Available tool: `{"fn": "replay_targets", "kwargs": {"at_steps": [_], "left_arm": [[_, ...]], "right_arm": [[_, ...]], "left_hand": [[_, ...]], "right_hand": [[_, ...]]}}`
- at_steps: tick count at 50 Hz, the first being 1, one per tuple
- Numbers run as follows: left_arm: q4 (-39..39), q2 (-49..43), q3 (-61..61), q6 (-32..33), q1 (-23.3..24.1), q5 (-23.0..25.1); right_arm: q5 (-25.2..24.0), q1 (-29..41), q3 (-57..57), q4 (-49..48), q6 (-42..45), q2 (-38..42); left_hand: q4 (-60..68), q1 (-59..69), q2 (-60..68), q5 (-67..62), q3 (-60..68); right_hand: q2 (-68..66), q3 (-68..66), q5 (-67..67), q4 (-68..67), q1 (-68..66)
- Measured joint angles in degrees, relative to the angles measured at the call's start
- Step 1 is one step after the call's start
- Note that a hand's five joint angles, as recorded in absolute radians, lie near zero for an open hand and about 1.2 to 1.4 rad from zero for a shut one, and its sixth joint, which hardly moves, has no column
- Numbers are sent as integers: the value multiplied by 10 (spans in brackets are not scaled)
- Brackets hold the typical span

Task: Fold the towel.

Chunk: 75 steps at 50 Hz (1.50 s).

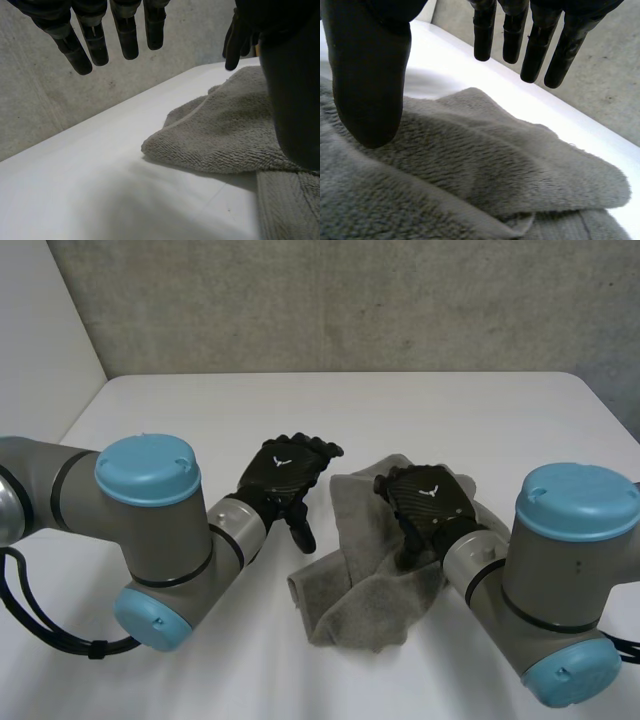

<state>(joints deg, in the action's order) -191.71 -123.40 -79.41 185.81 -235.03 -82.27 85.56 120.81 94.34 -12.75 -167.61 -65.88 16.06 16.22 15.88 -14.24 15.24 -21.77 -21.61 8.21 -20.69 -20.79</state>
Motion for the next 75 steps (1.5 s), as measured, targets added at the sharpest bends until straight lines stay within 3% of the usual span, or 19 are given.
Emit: {"fn": "replay_targets", "kwargs": {"at_steps": [6, 16, 28, 39, 47, 55, 59, 75], "left_arm": [[1, 1, -1, 0, -4, 0], [2, 1, -4, 0, -2, 1], [21, 15, -24, -15, 25, 0], [51, 30, -53, -35, 66, -5], [53, 41, -66, -41, 84, -9], [60, 48, -70, -67, 92, -18], [73, 52, -69, -83, 98, -19], [96, 32, -61, -98, 120, -84]], "right_arm": [[-2, -17, -2, 1, 0, -14], [-6, -42, -4, 4, -3, -28], [-17, -79, -10, 4, -7, -35], [-50, -100, -12, 6, -8, -34], [-56, -99, -12, 6, -8, -34], [-56, -102, -12, 6, -9, -34], [-56, -111, -13, 7, -8, -34], [-110, -146, -37, 44, -5, -32]], "left_hand": [[14, 17, 27, -46, 33], [413, 408, 411, -424, 418], [495, 495, 500, -512, 506], [613, 610, 613, -632, 626], [578, 575, 578, -598, 584], [288, 288, 291, -306, 296], [219, 215, 218, -229, 220], [179, 175, 175, -181, 179]], "right_hand": [[-3, -2, 43, -10, -9], [-173, -177, 209, -184, -183], [-210, -212, 229, -206, -220], [-291, -294, 328, -303, -305], [-293, -295, 329, -304, -304], [-268, -271, 305, -279, -279], [-259, -261, 295, -270, -269], [-257, -258, 291, -268, -266]]}}
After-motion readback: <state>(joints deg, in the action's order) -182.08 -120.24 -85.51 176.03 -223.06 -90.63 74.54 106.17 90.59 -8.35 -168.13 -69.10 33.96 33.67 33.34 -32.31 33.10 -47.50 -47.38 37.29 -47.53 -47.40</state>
